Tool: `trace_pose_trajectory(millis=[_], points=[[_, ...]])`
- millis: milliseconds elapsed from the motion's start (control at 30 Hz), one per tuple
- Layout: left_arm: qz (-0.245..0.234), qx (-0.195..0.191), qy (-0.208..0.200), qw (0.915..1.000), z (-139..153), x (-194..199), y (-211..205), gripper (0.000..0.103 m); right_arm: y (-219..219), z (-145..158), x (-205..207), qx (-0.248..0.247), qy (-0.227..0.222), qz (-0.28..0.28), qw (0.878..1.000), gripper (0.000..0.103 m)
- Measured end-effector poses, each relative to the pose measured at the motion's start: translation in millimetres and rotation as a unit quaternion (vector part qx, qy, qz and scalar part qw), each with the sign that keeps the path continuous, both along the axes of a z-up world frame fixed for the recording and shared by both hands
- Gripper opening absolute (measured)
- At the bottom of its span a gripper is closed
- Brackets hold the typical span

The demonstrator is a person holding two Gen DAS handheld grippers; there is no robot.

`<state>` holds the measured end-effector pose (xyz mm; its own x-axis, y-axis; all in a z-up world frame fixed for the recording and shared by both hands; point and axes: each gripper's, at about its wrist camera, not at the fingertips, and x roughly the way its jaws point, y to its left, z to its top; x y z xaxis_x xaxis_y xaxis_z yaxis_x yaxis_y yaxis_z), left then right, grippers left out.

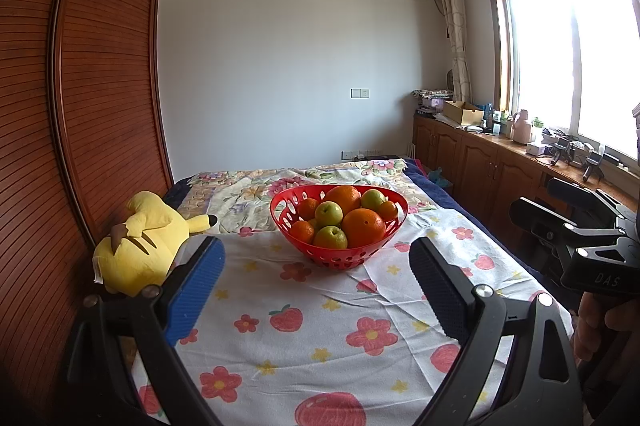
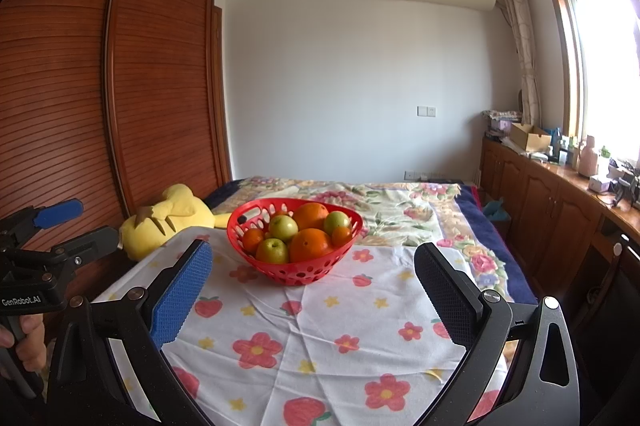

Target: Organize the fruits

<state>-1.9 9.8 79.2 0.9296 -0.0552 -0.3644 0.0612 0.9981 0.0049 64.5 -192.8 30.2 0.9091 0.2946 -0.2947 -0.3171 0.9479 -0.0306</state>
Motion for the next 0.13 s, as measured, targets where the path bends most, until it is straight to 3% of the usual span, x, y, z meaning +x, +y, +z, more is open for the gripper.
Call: trace_pose_trajectory(millis=[133], points=[[0.001,0.000,-0.001,1.0000,0.1,-1.8,-0.5,0.094,-0.2,-0.1,-0.1,0.000,0.000,0.000,1.000,0.102]])
